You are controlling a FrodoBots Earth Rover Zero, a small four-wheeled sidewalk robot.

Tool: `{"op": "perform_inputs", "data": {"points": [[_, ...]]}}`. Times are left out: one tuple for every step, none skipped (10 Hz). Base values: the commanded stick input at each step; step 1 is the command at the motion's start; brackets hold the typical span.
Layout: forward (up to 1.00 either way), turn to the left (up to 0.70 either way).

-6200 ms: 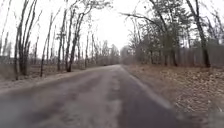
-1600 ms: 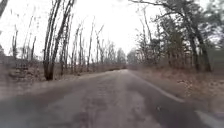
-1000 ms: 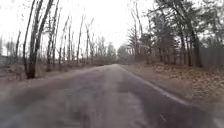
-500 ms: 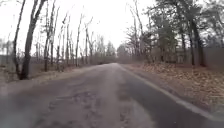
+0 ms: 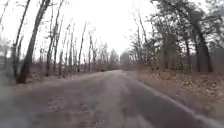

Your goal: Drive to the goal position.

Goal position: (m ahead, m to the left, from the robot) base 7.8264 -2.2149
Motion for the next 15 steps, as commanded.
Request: {"op": "perform_inputs", "data": {"points": [[1.00, 0.00], [1.00, 0.00], [1.00, 0.00], [1.00, 0.00], [1.00, 0.00], [1.00, 0.00], [1.00, 0.00], [1.00, 0.00], [1.00, 0.00], [1.00, 0.00], [1.00, 0.00], [1.00, 0.00], [1.00, 0.00], [1.00, 0.00], [0.99, -0.01]]}}
